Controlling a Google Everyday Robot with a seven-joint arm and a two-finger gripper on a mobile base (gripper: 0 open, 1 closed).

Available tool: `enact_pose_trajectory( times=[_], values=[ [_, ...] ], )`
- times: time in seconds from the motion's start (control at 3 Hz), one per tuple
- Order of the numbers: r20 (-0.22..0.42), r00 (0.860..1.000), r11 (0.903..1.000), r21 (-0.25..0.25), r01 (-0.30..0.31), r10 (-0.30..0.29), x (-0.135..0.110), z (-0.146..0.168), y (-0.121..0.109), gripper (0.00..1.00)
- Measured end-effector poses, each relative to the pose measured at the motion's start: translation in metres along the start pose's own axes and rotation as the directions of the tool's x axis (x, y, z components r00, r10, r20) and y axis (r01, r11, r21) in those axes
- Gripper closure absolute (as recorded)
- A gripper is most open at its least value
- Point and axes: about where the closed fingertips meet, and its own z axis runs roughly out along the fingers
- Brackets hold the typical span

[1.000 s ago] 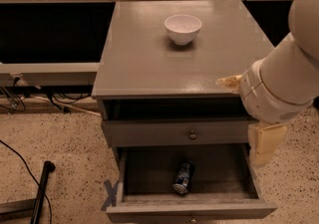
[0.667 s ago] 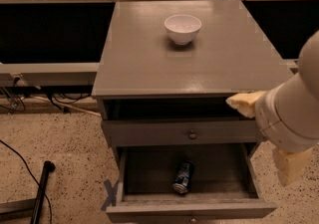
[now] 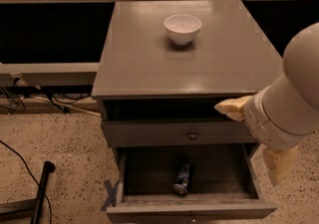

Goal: Pick pepsi can from middle drawer and place on counter

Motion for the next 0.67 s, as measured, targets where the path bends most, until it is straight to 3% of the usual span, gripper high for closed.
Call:
enact_pose_trajectory(
  times=[0.33, 0.67],
  values=[
    [0.017, 0.996, 0.9949, 0.052, 0.087, -0.088, 0.0011, 0.0019, 0.0136, 0.00],
    [0.000, 0.986, 0.9821, 0.086, 0.167, -0.168, 0.0019, 0.0012, 0.0048, 0.00]
  ],
)
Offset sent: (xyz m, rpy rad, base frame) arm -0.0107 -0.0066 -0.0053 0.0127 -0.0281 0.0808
